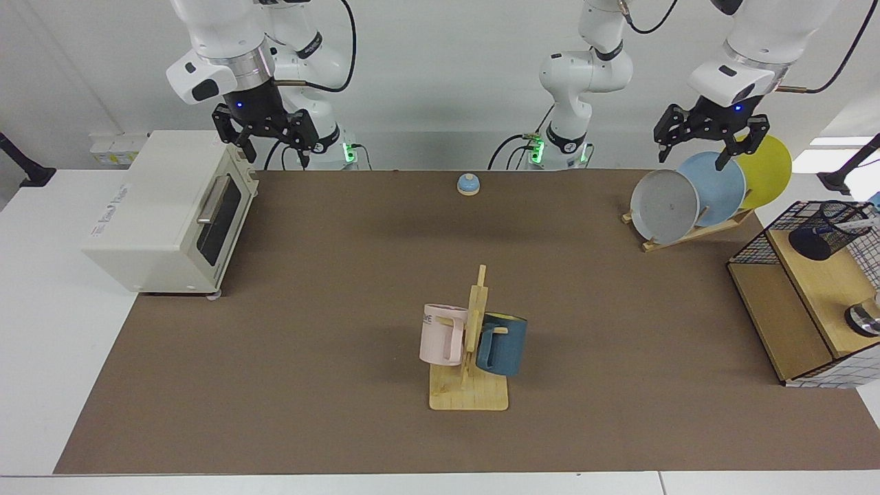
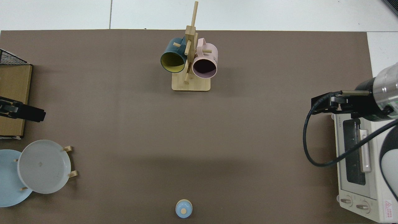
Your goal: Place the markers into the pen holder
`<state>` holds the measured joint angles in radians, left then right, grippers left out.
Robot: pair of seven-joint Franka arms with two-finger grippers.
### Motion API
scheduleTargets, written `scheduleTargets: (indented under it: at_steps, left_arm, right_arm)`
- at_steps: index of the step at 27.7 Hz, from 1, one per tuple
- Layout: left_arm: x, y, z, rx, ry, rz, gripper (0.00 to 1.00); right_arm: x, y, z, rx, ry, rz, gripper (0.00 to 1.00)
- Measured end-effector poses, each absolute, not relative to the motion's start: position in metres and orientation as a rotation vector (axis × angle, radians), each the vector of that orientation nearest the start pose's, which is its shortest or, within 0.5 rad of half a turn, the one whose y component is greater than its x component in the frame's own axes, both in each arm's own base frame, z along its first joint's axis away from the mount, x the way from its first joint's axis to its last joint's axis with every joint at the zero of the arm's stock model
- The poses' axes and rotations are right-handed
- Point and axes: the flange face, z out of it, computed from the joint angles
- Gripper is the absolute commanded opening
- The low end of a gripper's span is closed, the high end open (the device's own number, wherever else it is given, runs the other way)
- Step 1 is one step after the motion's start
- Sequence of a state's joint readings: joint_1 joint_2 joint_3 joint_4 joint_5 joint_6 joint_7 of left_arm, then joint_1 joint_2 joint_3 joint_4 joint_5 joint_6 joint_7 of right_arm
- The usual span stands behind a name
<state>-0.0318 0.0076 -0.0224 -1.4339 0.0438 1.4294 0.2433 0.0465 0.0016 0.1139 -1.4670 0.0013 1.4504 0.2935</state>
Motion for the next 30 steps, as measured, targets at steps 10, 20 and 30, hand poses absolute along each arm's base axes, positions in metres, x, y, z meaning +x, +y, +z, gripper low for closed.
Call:
scheduleTargets:
  at_steps: [10, 20, 30]
  left_arm:
    - [0.5399, -0.0238, 0.6725, -3.068, 0.447, 0.036, 1.00]
    - [0.5400, -0.0232, 0.6726, -3.071, 0.427, 0.035, 1.00]
    - [0.5402, -0.0180, 0.6705, -3.101, 0.378, 0.039, 1.00]
  right_arm:
    - [0.5356, 0.0868, 0.6615, -3.137, 0.209, 0.028, 1.00]
    - [0.5356, 0.0868, 0.6615, -3.137, 0.209, 0.028, 1.00]
    - [0.5356, 0.0868, 0.6615, -3.137, 0.209, 0.028, 1.00]
